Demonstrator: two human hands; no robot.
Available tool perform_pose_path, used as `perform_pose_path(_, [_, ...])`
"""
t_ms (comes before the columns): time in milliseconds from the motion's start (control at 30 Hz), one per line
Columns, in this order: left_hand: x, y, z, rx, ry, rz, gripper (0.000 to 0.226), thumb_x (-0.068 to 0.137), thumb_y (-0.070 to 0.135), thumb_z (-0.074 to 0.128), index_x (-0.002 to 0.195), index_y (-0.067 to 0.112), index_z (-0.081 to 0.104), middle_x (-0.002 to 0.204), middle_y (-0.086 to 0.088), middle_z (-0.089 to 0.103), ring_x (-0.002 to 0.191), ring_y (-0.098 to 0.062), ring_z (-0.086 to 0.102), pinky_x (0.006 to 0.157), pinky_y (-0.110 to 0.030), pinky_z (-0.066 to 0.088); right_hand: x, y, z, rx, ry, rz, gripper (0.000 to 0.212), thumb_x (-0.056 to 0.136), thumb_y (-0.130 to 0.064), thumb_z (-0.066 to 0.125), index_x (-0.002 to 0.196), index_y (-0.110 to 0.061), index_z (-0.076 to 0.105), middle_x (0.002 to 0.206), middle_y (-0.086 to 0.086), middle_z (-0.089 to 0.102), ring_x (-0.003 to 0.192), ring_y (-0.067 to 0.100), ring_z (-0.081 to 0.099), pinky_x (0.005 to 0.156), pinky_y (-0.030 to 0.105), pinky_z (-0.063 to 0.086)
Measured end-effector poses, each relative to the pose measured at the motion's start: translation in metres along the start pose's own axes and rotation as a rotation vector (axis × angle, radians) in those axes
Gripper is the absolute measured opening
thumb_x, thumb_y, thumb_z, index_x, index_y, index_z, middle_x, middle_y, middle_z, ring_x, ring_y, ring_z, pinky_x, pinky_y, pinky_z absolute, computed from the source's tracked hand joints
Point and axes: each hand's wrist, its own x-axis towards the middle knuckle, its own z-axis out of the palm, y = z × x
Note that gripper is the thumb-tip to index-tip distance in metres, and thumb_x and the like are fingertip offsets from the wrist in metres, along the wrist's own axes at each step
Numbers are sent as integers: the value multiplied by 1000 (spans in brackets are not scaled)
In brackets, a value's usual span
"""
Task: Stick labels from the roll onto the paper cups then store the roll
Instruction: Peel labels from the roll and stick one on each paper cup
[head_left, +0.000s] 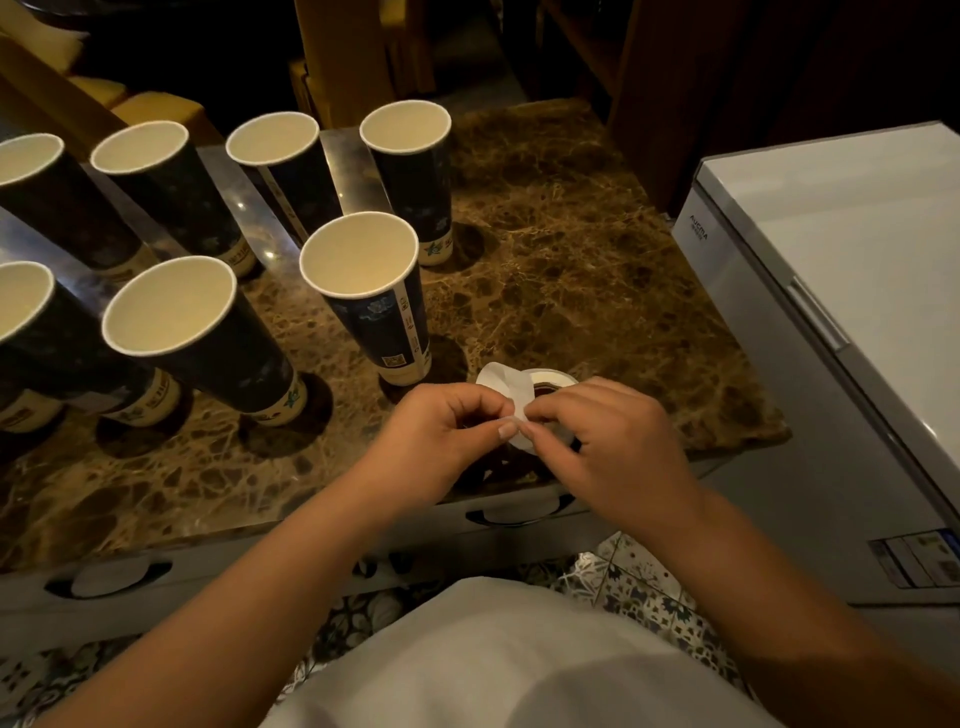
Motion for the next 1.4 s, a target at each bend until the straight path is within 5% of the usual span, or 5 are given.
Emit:
perform_pose_path(433, [-1,8,1,125,34,64,12,91,17,64,96,23,73,88,12,71,80,-3,66,71,-18,52,8,1,-5,-96,36,-49,14,86,-21,66,74,-14,73,66,-1,69,59,16,59,50,32,47])
perform_pose_path(700, [-5,6,9,103,308,-70,26,91,16,64,114,27,58,95,8,65,81,-8,63,69,-25,57,11,4,-26,258,257,524,12,83,-11,66,72,-13,68,65,-6,63,61,6,59,49,17,45])
perform_pose_path(867, [-9,22,11,352,470,159,25,87,19,67,110,18,58,106,7,53,81,-2,52,69,-11,46,7,4,-32,-131,303,212,13,85,-11,63,75,-13,71,65,-2,65,58,14,57,47,28,45])
perform_pose_path(1100, [-9,53,12,-410,113,-392,36,92,46,56,77,15,66,62,4,54,53,-9,43,46,-23,32,0,-21,-21,-286,287,-63,23,91,-21,60,73,-14,72,65,2,68,58,21,60,46,36,43])
perform_pose_path(1400, [-16,47,7,-417,133,-357,12,92,13,57,83,9,64,69,-6,51,53,-12,40,48,-25,29,-5,-24,-22,-168,218,-128,18,89,-25,64,83,-12,76,75,1,72,66,19,65,53,36,48])
